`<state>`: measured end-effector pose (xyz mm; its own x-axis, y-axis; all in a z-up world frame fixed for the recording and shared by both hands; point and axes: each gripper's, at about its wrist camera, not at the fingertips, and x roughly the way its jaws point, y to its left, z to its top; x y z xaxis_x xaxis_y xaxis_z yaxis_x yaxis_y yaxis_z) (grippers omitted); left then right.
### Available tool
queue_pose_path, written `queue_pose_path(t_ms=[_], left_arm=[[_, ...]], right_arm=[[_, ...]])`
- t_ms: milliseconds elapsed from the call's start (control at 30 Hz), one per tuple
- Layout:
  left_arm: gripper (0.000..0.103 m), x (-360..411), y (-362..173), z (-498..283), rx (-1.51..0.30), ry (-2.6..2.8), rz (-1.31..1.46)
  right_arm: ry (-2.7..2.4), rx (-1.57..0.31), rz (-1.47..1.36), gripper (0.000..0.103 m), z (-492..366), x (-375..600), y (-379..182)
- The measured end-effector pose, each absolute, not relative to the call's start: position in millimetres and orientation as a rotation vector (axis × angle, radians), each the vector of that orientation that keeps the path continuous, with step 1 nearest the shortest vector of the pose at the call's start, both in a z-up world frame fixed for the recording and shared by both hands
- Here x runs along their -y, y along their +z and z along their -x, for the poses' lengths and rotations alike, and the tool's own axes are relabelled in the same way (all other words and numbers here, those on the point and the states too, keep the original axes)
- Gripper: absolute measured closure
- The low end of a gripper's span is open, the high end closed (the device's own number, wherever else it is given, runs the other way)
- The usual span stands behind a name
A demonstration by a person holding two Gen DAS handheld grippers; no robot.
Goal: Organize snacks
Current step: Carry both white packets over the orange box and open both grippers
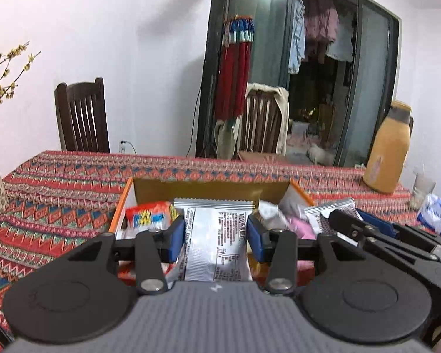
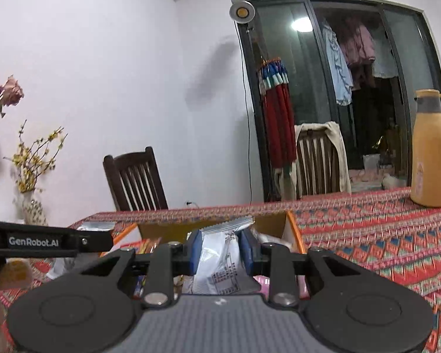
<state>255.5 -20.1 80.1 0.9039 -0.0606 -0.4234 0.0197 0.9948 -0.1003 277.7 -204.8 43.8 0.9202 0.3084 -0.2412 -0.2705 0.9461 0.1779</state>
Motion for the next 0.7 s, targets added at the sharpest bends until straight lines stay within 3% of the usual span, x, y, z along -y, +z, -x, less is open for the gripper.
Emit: queue_pose_path(t_ms=[300, 700], left_arm=[[0.058, 17, 90, -298, -0.374, 0.014, 0.129], [0.058, -6, 36, -350, -0.428, 0.07, 0.165]], right_arm=[[0.292, -0.232, -0.149, 0.075, -325, 196, 52], [0.297, -0.293, -0.097, 0.075, -359, 181, 12]])
